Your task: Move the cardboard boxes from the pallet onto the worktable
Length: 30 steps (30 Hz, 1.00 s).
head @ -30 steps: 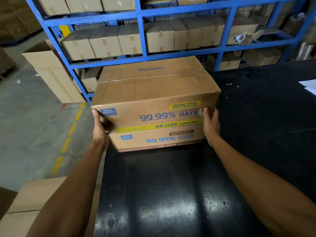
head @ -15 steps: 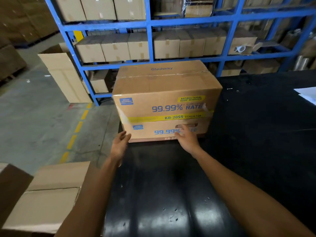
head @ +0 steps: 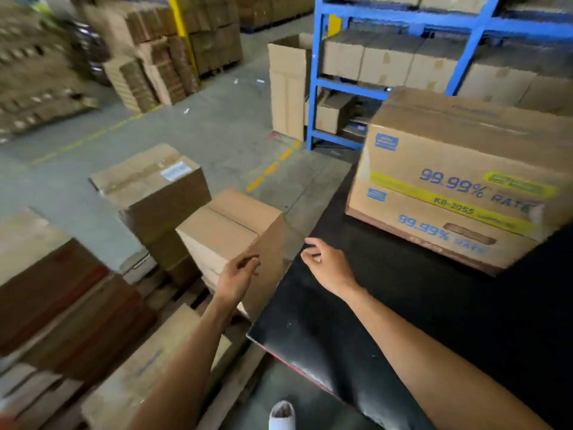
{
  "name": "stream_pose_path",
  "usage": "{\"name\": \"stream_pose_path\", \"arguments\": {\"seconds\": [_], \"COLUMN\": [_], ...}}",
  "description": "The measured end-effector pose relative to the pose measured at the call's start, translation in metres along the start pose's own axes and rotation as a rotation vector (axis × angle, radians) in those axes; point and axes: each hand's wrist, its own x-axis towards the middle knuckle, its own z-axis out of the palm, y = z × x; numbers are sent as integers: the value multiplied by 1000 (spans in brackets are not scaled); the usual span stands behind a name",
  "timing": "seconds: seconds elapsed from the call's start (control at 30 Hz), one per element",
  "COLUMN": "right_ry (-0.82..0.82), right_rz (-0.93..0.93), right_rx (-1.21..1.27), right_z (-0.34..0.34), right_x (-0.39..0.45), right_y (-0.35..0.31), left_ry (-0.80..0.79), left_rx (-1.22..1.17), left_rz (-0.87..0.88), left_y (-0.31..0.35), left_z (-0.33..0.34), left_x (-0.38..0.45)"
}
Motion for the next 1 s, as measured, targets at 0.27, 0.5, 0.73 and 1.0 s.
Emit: {"name": "stream_pose_path", "arguments": {"seconds": [0.27, 0.5, 0.73, 1.0], "right_ry": [-403, -676, -755, -698], "right_rz": [-253, -279, 19, 195], "right_rx": [-255, -479, -471, -566], "right_z": [144, 294, 444, 584], "right_x": [-24, -15, 25, 113], "right_y": [-42, -57, -16, 112], "left_ry": [347, 541, 573, 807], "left_rx": [-106, -178, -292, -521], "left_rz": [-215, -499, -813, -978], "left_y": [-116, -242, -390, -573], "left_z": [-120, -201, -253, -286], "left_x": [-116, -153, -121, -64]}}
